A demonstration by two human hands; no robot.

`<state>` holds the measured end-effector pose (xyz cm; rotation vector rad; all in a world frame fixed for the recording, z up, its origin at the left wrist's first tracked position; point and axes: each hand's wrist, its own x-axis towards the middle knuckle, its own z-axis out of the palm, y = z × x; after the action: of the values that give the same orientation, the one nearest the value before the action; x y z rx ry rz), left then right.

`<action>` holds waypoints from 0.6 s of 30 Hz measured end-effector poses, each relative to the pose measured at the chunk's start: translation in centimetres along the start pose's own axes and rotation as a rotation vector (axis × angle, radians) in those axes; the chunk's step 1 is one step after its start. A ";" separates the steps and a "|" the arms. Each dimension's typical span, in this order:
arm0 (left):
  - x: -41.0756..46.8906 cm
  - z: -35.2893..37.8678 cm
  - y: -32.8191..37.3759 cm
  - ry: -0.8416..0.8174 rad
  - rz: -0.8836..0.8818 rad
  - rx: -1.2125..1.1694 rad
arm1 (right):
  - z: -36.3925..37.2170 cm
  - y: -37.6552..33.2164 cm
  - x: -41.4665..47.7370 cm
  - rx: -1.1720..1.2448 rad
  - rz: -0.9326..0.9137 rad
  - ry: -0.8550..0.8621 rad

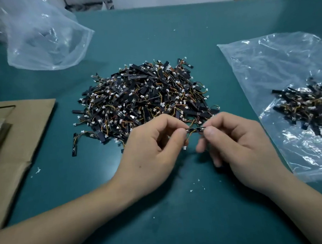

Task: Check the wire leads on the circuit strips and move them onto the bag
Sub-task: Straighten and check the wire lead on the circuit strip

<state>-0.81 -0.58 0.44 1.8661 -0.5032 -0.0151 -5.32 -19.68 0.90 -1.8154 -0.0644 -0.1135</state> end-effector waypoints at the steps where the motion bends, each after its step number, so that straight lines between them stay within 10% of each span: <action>1: 0.1 -0.4 -0.1 -0.020 0.029 0.041 | 0.1 0.0 0.3 -0.014 -0.001 -0.010; 18: 0.7 -0.2 -0.2 -0.171 0.066 0.084 | 0.3 0.5 0.9 -0.334 -0.134 -0.123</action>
<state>-0.09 -0.60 0.53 1.9392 -0.6931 -0.1119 -4.39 -19.49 0.39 -2.1499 -0.2684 -0.1124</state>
